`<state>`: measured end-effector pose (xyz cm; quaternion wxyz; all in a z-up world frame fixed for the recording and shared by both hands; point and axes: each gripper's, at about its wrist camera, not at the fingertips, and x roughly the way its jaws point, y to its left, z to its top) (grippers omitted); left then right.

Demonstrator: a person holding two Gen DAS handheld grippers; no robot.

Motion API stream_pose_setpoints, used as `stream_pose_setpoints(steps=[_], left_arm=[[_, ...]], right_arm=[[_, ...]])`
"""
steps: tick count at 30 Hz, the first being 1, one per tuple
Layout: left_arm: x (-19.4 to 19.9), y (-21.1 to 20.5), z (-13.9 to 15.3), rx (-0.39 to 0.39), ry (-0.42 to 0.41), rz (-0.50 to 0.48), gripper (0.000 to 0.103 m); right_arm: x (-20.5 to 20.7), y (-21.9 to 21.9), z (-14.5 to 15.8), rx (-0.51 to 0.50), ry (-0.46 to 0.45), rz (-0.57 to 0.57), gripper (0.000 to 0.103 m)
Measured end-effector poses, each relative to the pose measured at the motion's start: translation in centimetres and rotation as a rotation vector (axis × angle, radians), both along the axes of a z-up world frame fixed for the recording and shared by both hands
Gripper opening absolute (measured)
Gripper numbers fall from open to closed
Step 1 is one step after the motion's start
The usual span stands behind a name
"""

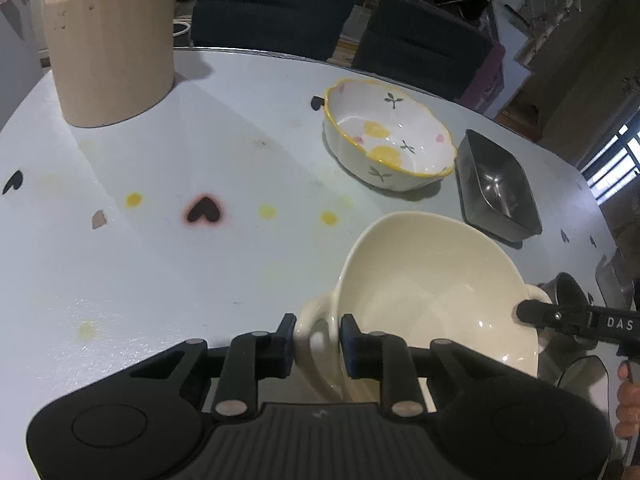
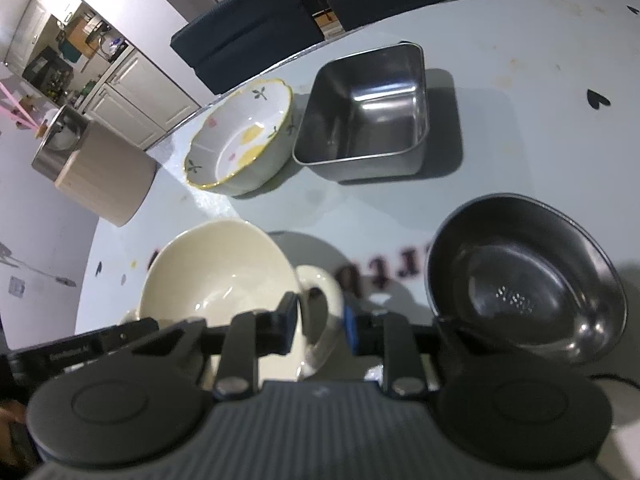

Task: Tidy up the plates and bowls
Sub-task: 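Lift and carry the cream two-handled bowl with both grippers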

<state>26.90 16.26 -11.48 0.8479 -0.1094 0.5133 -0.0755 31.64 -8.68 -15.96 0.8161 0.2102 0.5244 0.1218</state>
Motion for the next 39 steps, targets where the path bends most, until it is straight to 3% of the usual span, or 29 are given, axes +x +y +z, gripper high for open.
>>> stream_pose_setpoints(steps=[11,20,27,39], left_arm=[[0.3,0.4,-0.7,-0.05,0.026,0.013,0.024],[0.2,0.5,-0.6,-0.054,0.021,0.021,0.024],[0.3,0.4,-0.6,-0.045,0.016,0.004,0.024],[0.3,0.3,-0.7,-0.043,0.014,-0.014,0.024]], right_arm=[[0.7,0.6,-0.8,-0.01,0.045,0.021,0.028],[0.4,1.9,-0.4,-0.11,-0.016,0.116,0.031],[0.5,1.7,-0.8,-0.077,0.036,0.135,0.029],[0.7,1.9,-0.8,-0.079,0.038,0.121,0.028]])
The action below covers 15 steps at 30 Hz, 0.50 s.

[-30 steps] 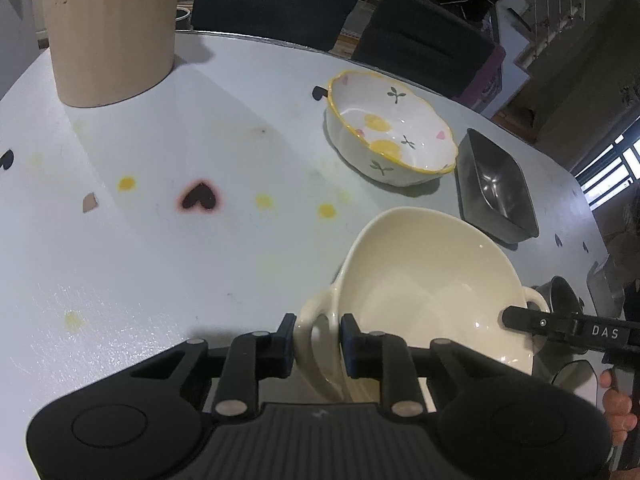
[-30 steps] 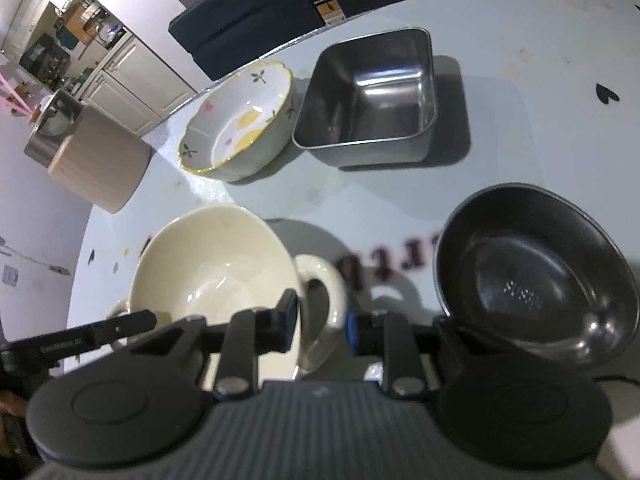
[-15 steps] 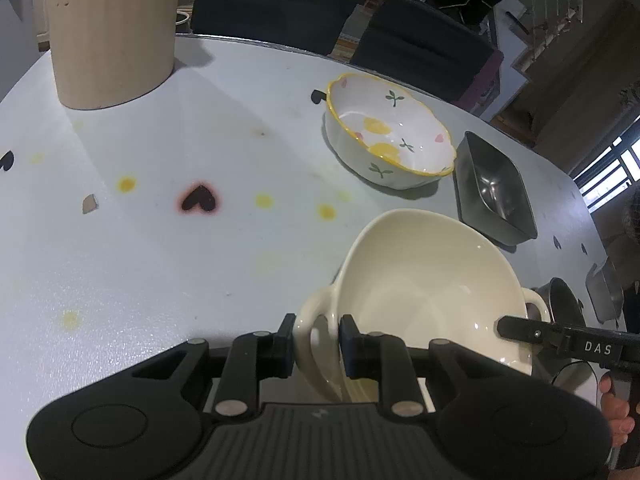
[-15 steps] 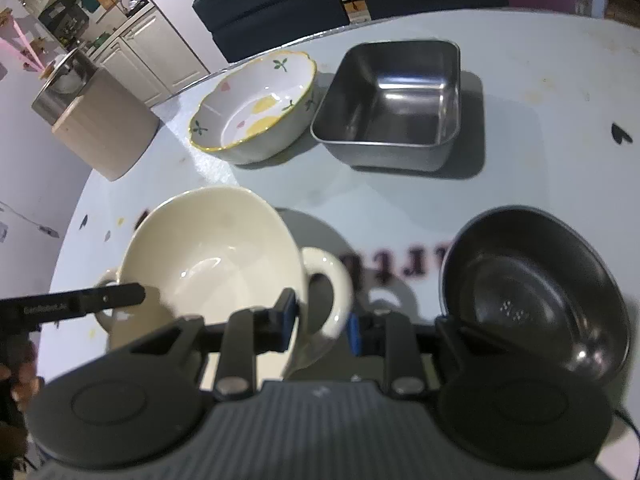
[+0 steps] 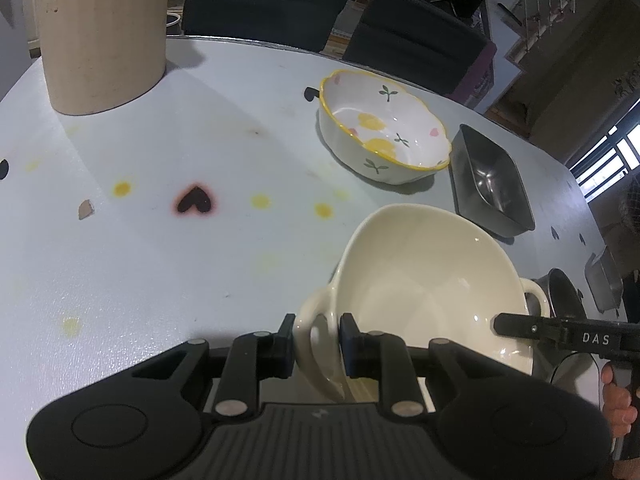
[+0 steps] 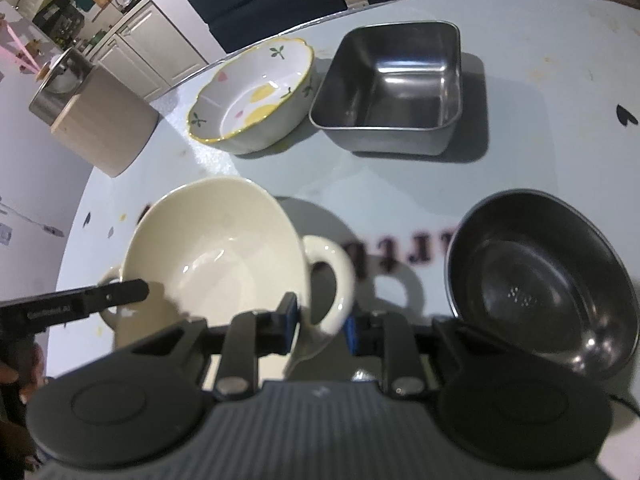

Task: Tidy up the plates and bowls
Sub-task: 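Lift and carry the cream two-handled bowl with both grippers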

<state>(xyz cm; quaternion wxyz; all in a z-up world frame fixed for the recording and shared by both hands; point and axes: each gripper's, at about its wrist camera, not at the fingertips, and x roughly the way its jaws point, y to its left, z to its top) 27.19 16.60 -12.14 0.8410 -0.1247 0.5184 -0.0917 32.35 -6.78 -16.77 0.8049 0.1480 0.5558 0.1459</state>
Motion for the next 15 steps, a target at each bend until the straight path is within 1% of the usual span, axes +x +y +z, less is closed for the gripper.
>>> stream_pose_setpoints(steps=[4,8,12,15], left_arm=[[-0.2,-0.3,0.0,0.016,-0.008,0.005,0.025],[-0.5,-0.1,-0.1,0.003,-0.016,0.032,0.025],[-0.6,0.8,-0.6,-0.067,0.0,0.077,0.022],[-0.8,0.3,-0.3,-0.025,-0.026,0.047,0.023]], right_arm=[[-0.1,0.2,0.1,-0.01,-0.012,-0.005,0.028],[-0.3,0.3,0.1,-0.018,-0.025,0.003,0.028],[-0.3,0.3,0.2,-0.025,-0.03,0.003,0.028],[-0.5,0.5,0.3,-0.044,-0.043,0.015,0.029]])
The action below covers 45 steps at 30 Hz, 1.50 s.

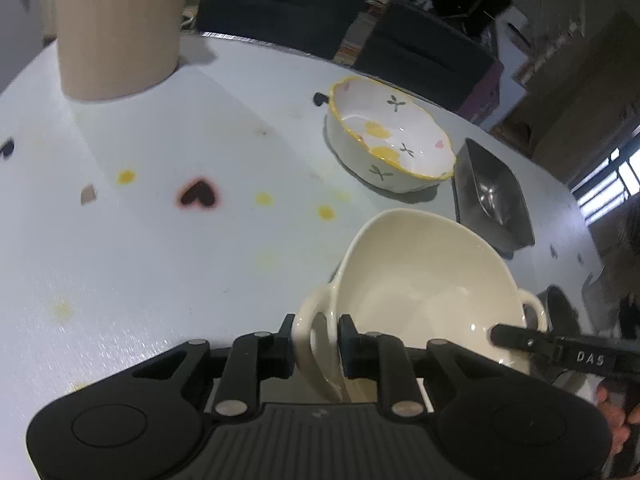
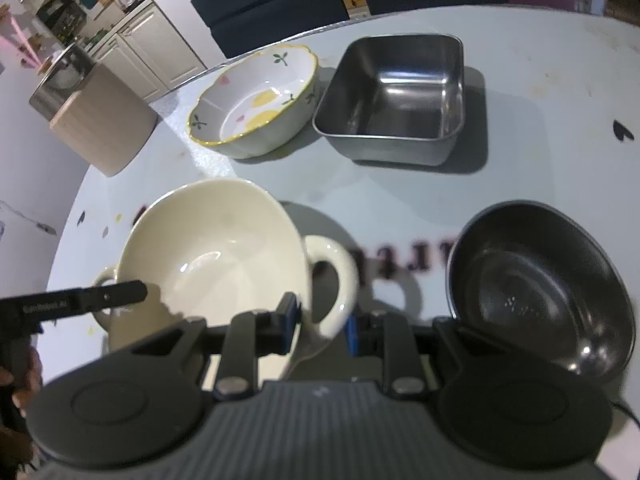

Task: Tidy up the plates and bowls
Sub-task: 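Lift and carry the cream two-handled bowl with both grippers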

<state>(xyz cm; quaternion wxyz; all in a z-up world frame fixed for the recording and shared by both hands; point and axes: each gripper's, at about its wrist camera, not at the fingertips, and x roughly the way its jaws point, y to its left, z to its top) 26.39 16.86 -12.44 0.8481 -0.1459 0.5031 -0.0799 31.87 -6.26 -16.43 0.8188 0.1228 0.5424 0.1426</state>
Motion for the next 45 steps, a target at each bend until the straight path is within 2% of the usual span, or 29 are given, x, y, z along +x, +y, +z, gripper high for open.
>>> stream_pose_setpoints(steps=[7,19,27,33,45], left_arm=[[-0.9,-0.6,1.9,0.033,-0.063,0.008,0.023],[-4.0,-2.9,6.7,0.048,-0.171,0.028,0.023],[-6.3,-4.3,8.5,0.039,-0.23,0.016,0.023],[-6.1,-3.7,6.9,0.057,-0.187,0.018,0.023],[-3.9,1.3,1.8,0.063,-0.046,0.059,0.023]], right_arm=[[-0.7,0.5,1.4,-0.032,-0.075,0.05,0.029],[-3.0,-1.3,5.4,0.009,-0.18,0.03,0.026],[-5.2,-3.0,7.2,0.012,-0.242,0.013,0.025],[-5.3,-2.6,6.2,-0.015,-0.234,0.02,0.025],[-2.7,2.1,1.5,0.01,-0.063,0.081,0.025]])
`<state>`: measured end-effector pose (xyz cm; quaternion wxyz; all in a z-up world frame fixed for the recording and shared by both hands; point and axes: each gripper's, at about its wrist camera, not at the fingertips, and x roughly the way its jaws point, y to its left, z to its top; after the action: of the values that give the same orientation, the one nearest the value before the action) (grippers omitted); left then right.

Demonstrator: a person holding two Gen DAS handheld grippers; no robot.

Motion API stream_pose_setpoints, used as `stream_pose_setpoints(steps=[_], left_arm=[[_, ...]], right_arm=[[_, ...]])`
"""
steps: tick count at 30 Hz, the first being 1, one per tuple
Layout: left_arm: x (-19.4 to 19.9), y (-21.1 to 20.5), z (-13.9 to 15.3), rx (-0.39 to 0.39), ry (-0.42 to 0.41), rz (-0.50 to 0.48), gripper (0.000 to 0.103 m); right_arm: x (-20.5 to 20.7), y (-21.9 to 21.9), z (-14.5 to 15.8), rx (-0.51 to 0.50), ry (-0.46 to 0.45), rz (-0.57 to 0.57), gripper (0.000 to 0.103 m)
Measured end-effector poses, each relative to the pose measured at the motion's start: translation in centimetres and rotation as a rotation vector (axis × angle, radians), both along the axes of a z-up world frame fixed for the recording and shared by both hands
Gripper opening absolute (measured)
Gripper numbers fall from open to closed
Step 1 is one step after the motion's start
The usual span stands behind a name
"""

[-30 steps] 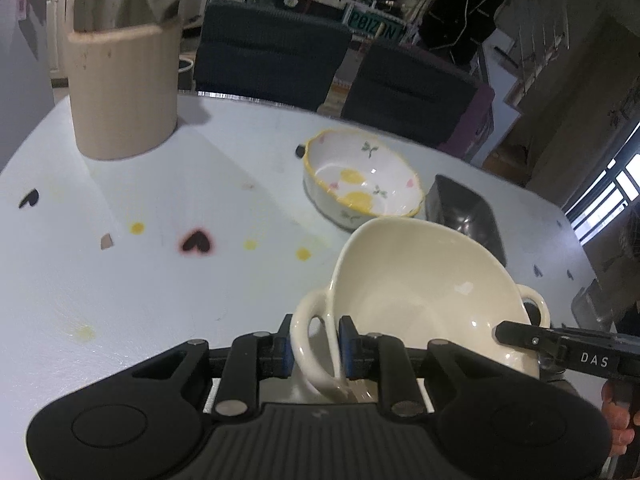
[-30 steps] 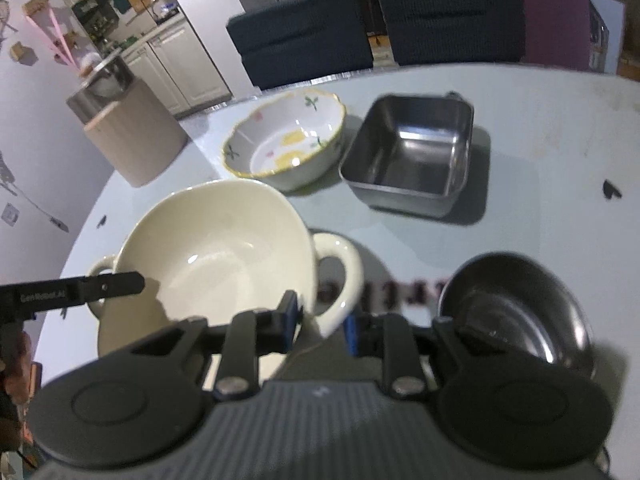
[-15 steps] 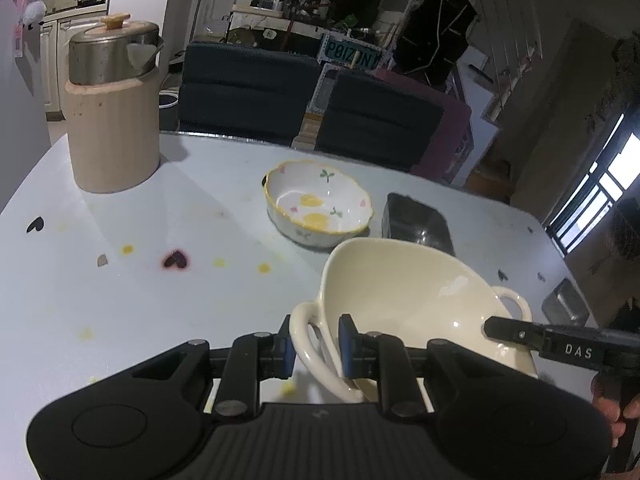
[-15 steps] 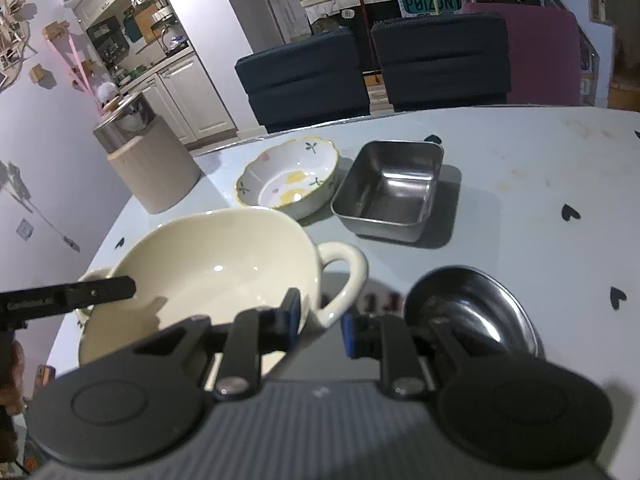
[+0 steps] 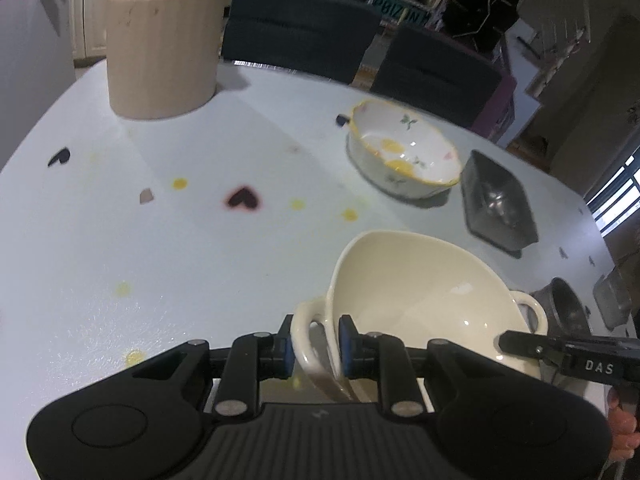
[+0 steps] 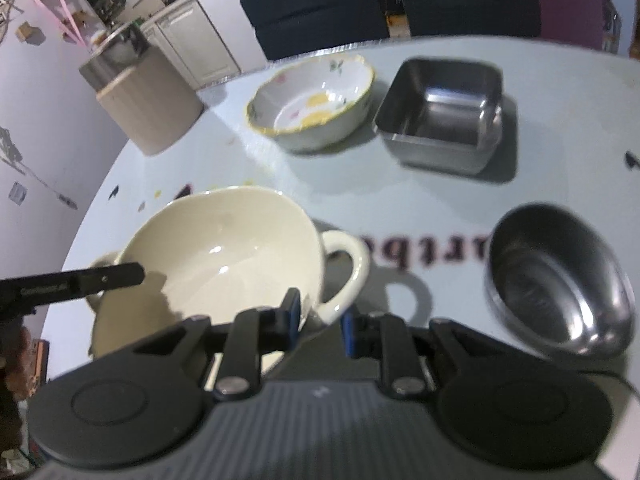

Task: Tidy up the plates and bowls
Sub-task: 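Lift and carry the cream two-handled bowl with both grippers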

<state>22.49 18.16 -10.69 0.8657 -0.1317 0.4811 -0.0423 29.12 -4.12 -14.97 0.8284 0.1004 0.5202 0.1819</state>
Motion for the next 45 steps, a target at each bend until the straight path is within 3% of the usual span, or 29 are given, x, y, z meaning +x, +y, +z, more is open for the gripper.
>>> stream_pose_setpoints(steps=[7,9,11,13,19,20,27,35,45], left_arm=[[0.4,0.3,-0.6,-0.012,-0.004,-0.014,0.022],[0.6,0.4,-0.7,-0.017,0.0,-0.017,0.022],[0.6,0.6,-0.8,-0.021,0.002,-0.02,0.022],[0.8,0.8,-0.9,-0.029,0.007,-0.02,0.023],[1.1,0.7,-1.4,-0.008,0.019,-0.025,0.026],[1.2,0.7,-1.4,-0.005,0.022,-0.025,0.026],[0.8,0.9,-1.1,-0.01,0.018,-0.019,0.027],[-1.1,-0.2,2.6,-0.007,-0.073,-0.022,0.026],[-4.9,-5.0,7.4,0.006,-0.149,-0.058,0.026]], right_arm=[[1.0,-0.6,-1.8,0.093,0.118,-0.02,0.024],[1.7,-1.6,-2.7,0.154,0.164,-0.084,0.026],[2.4,-2.0,-3.0,0.176,0.18,-0.121,0.037],[2.8,-2.0,-3.3,0.188,0.188,-0.113,0.037],[3.3,-1.0,-3.0,0.149,0.142,-0.059,0.036],[3.4,-1.0,-2.9,0.149,0.135,-0.047,0.027],[2.9,0.3,-1.6,0.065,0.057,0.045,0.028],[1.1,-0.4,1.7,0.063,-0.05,0.058,0.028],[-3.5,-4.5,6.5,0.093,-0.126,-0.004,0.028]])
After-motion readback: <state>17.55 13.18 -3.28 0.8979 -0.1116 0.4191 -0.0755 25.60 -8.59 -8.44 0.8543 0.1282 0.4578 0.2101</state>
